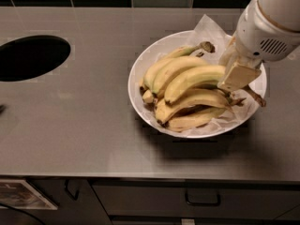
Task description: Pick banana from white bowl
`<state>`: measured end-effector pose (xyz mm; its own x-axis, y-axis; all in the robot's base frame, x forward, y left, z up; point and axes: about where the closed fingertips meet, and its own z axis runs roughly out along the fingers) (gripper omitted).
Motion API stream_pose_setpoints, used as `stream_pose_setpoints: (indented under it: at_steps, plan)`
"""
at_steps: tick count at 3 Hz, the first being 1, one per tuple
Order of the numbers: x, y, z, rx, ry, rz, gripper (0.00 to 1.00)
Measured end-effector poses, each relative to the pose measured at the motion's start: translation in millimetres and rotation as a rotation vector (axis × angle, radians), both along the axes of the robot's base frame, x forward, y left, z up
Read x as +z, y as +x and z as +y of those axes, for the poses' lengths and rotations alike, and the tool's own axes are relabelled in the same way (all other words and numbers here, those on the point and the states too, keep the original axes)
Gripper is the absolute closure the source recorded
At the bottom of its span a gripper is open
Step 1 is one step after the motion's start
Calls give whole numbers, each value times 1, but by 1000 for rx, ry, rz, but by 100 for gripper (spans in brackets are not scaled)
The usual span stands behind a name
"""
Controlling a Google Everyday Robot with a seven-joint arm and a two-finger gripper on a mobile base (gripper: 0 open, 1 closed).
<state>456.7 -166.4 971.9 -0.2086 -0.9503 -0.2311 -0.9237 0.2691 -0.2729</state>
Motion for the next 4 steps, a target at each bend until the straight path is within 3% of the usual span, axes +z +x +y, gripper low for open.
stream_pose_setpoints:
  at_steps: [3,4]
  plan:
    - [43,-15,-19,-30,70,-140,100]
    - [44,-15,-18,-28,73,-142,100]
